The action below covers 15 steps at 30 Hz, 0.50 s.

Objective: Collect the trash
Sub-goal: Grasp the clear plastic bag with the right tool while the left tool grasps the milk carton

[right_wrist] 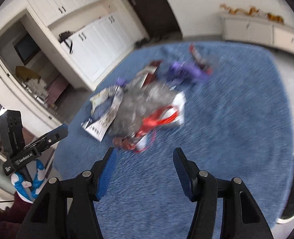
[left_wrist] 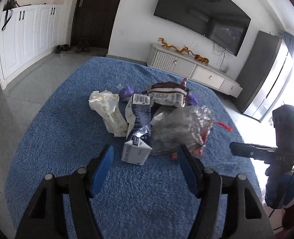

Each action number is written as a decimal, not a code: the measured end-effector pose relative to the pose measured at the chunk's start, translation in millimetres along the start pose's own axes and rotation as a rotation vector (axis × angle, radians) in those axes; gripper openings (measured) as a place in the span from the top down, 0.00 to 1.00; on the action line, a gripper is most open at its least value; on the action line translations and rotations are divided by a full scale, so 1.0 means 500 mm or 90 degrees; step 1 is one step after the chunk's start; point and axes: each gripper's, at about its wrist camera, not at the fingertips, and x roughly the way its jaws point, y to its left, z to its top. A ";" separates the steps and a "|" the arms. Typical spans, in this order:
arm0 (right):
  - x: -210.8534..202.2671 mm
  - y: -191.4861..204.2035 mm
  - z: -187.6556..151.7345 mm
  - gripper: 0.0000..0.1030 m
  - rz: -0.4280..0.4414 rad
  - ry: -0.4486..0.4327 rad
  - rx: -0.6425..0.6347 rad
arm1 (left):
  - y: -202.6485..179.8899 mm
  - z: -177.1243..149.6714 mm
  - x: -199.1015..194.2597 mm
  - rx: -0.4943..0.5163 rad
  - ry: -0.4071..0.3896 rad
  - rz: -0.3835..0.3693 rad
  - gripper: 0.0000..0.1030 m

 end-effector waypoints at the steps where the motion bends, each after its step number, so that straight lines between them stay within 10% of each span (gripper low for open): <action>1: 0.017 0.006 -0.002 0.45 0.001 0.010 -0.002 | 0.001 -0.002 0.006 0.004 0.001 0.001 0.37; 9: 0.098 0.042 0.034 0.47 -0.022 0.061 -0.034 | -0.014 0.007 0.060 0.027 0.019 -0.004 0.37; 15: 0.144 0.050 0.051 0.69 -0.041 0.091 -0.041 | -0.002 0.010 0.073 0.026 0.020 -0.028 0.45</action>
